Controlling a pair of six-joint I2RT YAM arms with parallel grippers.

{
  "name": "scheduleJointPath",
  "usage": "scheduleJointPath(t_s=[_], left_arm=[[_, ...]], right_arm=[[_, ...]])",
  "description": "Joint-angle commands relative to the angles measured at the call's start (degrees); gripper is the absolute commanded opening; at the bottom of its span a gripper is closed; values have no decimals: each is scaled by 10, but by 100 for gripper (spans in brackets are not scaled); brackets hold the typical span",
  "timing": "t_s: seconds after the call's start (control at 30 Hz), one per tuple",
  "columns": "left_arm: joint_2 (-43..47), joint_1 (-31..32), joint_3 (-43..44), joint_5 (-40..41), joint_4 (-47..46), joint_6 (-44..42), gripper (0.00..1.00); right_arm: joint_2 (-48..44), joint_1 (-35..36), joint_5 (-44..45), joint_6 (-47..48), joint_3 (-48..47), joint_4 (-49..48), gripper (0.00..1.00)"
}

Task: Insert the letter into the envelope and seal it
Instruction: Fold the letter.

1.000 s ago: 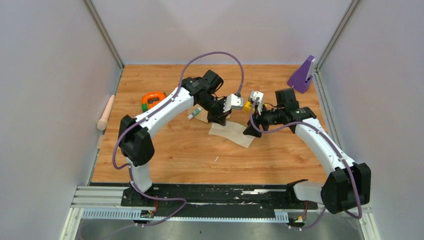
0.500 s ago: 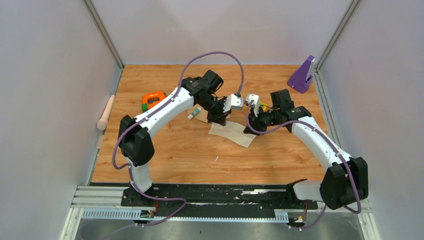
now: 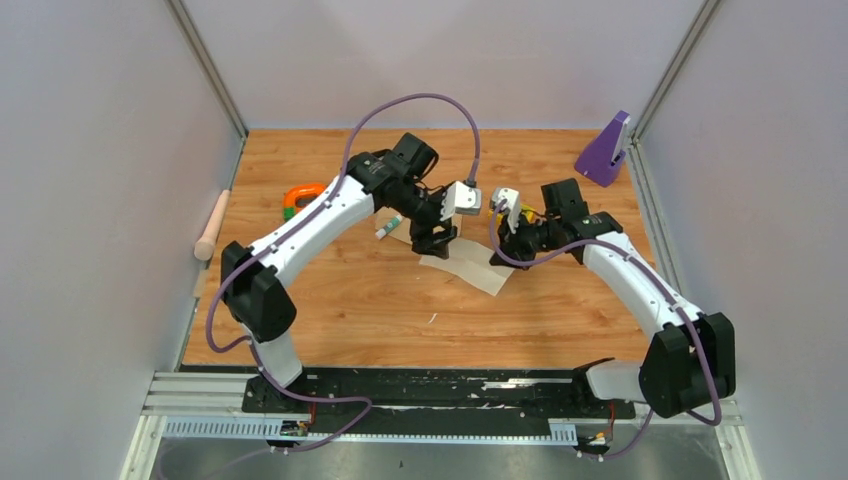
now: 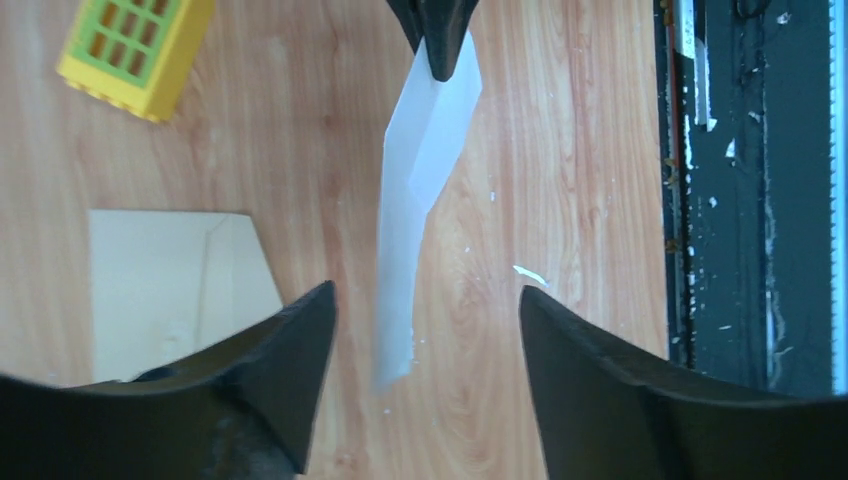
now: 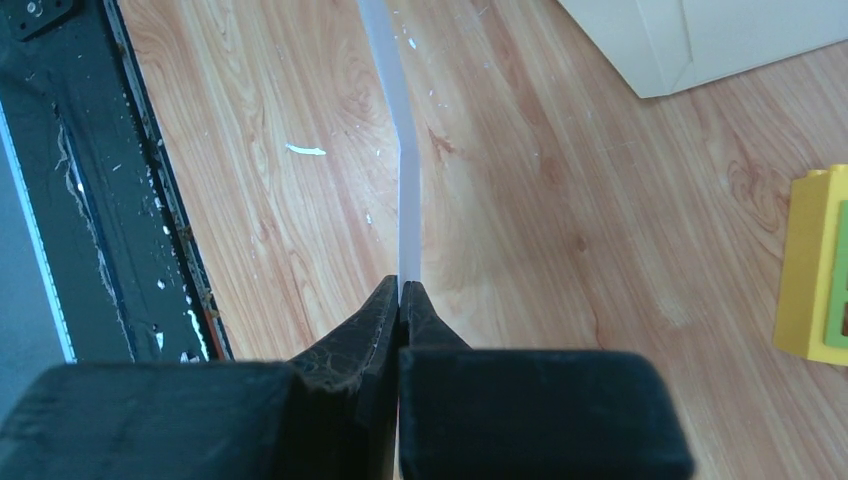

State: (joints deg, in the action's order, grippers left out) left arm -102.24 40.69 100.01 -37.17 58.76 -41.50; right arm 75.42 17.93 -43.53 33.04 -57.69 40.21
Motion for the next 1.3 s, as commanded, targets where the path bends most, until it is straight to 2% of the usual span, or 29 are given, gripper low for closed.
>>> scheduleJointPath(t_s=[0.0,0.07,0.13,0.23,0.3,0.43,0.6,0.77,1.1,1.27], left_arm=[[65,-20,2,-20,-20,9,81],[81,-46,3,-33,-29,18,91],[98,-82,-2,-44,-58,40,95],[118,-148,-25,-48,-123,102,98],[127,-173,-50,-20,-206,150,100],[113,-187,-81,31,-259,178,99],[70,-176,-61,-14,-245,193,94],[46,-133,-52,-15,-207,158,88],[56,-75,-59,-120,-135,96,85],[59,-61,-63,-123,-131,90,85]], right_arm=[[-32,-19,-10,-15,-20,-20,0],[-41,-29,-16,-22,-19,-27,0],[-49,-40,-28,-23,-18,-28,0],[-66,-46,-56,-20,-15,-25,0],[-79,-47,-75,-10,-15,-17,0],[-91,-47,-109,2,-24,8,0],[-92,-48,-127,4,-30,18,0],[-94,-50,-133,-4,-36,18,0],[-92,-67,-119,-55,-27,-33,0],[-91,-69,-130,-78,-26,-49,0]])
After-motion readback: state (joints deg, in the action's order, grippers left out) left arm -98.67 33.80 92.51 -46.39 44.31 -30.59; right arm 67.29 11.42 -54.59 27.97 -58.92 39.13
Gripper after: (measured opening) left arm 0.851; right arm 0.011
